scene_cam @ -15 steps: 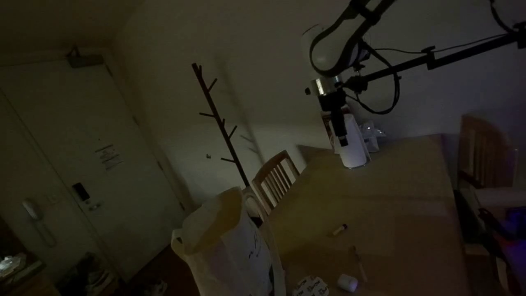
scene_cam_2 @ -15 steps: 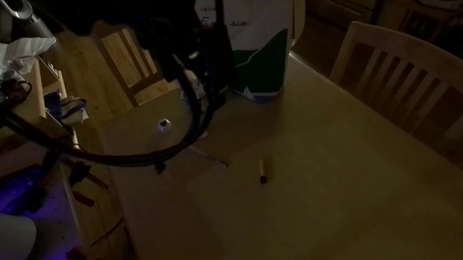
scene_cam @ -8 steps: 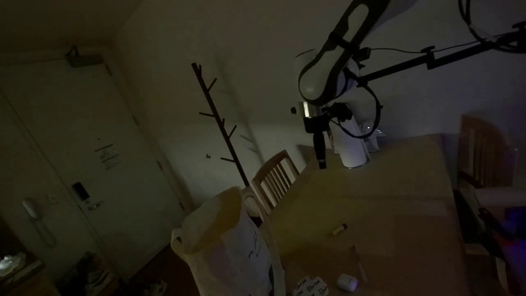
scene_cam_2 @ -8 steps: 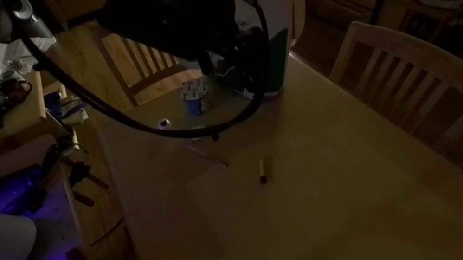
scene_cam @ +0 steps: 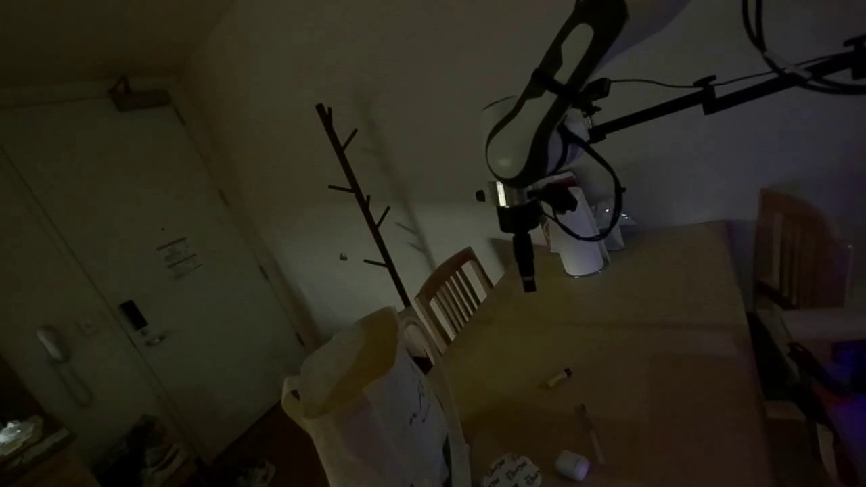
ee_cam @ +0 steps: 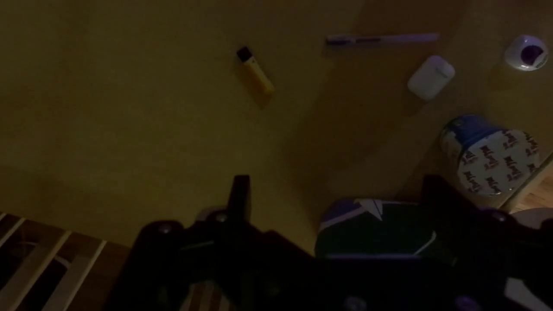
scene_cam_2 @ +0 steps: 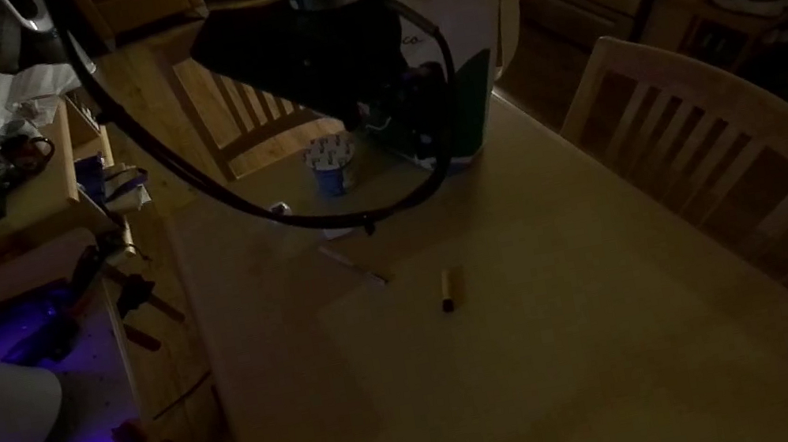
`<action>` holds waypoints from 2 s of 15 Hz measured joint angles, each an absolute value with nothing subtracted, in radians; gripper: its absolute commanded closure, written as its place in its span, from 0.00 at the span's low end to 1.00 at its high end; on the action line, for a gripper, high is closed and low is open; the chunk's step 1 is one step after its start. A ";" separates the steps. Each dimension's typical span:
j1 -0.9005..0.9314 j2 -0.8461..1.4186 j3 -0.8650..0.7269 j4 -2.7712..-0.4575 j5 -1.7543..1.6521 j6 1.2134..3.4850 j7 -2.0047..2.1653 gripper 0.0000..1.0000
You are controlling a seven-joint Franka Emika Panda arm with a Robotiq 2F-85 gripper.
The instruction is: Place the white object on top of the yoghurt
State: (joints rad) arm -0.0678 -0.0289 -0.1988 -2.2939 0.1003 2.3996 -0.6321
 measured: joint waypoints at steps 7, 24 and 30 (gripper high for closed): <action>-0.073 0.155 -0.146 -2.138 0.129 2.242 -0.541 0.00; -0.059 0.511 -0.036 -1.972 0.144 2.177 -0.105 0.00; -0.052 0.536 -0.037 -1.957 0.128 2.177 -0.055 0.00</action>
